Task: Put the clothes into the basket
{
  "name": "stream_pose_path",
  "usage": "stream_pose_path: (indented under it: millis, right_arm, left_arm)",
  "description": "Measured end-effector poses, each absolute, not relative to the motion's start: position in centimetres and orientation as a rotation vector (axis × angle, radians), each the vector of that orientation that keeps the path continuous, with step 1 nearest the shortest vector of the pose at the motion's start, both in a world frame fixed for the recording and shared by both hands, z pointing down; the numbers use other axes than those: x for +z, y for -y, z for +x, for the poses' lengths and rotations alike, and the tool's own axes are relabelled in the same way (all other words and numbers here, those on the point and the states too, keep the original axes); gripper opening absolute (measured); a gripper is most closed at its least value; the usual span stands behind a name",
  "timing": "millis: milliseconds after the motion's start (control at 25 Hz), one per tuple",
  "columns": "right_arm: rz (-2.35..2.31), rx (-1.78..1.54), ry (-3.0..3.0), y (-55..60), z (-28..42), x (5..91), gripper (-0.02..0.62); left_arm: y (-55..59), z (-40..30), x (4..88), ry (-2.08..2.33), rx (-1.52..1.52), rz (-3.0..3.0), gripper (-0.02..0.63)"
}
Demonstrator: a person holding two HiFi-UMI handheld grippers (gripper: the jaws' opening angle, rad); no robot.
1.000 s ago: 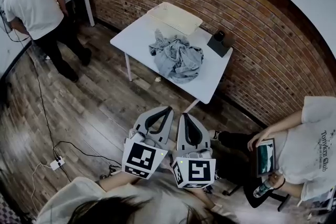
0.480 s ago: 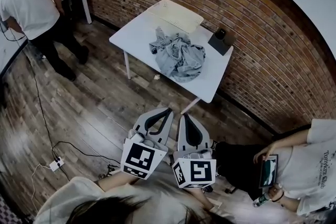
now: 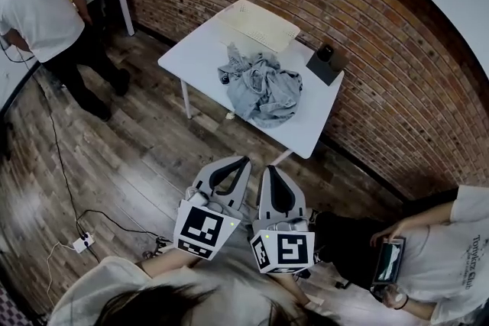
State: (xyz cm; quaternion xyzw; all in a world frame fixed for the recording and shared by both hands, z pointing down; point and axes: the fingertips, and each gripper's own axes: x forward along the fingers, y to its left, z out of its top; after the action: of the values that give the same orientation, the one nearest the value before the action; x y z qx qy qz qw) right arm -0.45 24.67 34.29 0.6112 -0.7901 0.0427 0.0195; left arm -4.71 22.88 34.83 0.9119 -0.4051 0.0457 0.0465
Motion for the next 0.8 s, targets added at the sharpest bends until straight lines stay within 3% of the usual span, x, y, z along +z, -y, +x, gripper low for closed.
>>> stream_pose_path:
  millis: [800]
  right_arm:
    - [1.740, 0.166, 2.492, -2.4, 8.3, 36.6, 0.006]
  left_arm:
    - [-0.8, 2.4, 37.1, 1.260, 0.145, 2.741, 0.007]
